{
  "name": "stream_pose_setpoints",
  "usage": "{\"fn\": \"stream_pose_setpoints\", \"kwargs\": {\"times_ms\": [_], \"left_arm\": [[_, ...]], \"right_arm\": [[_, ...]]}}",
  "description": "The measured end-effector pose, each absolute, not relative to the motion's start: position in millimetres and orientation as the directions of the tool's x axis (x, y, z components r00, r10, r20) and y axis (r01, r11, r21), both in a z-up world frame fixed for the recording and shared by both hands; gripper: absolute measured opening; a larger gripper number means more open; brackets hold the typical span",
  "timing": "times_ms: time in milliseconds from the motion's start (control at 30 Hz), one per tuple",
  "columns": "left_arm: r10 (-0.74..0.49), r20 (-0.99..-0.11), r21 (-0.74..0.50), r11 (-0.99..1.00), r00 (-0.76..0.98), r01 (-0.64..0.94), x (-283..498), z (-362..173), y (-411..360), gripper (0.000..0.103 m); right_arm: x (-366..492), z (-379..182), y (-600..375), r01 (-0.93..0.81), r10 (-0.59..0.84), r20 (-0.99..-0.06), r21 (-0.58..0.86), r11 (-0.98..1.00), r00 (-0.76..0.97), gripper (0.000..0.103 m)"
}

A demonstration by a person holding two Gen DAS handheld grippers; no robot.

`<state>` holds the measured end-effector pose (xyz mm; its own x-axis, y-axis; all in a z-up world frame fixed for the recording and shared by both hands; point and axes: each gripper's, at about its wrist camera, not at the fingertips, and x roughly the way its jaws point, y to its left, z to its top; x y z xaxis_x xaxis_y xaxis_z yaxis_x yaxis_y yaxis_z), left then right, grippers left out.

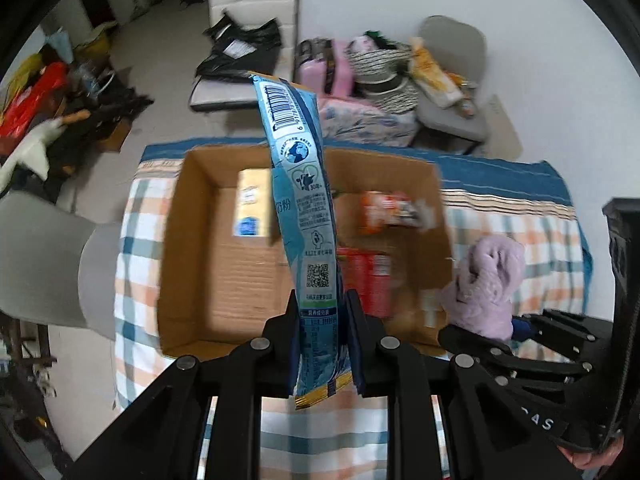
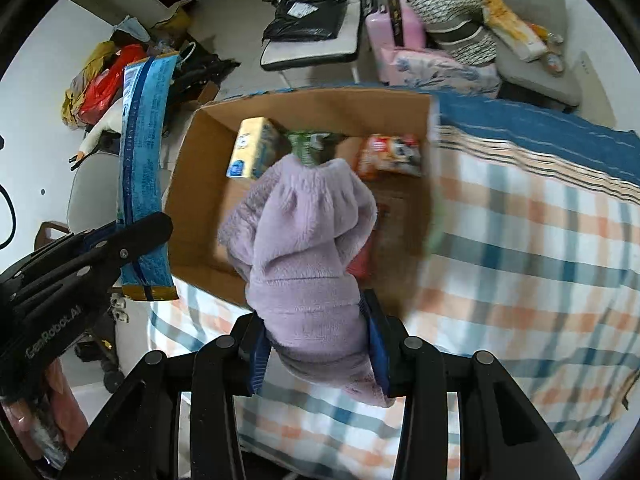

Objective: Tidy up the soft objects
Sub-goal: 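Carry the blue packet and sock into the box and open both tools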

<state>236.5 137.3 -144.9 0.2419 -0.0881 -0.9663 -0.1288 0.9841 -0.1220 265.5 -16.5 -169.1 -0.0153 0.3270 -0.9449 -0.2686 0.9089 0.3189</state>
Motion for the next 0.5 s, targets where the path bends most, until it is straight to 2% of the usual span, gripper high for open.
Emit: {"fn": "stream_pose_setpoints", "kwargs": {"times_ms": [133, 500], "left_arm": [[-0.122, -0.979, -0.149, 0.975, 0.161, -0.167, 248.3, -180.3, 170.0, 0.017], [-0.196, -0.98, -0.184, 0.962, -0.04, -0.2, 269.2, -269.9, 195.4, 0.017]], "right_arm": [[273.2, -194.4, 18.3, -0.25, 0.32, -0.946, 0.322, 0.913, -0.051, 0.044], [292.6, -269.5, 57.2, -0.198, 0.278, -0.953, 0.297, 0.934, -0.12, 0.044]]}}
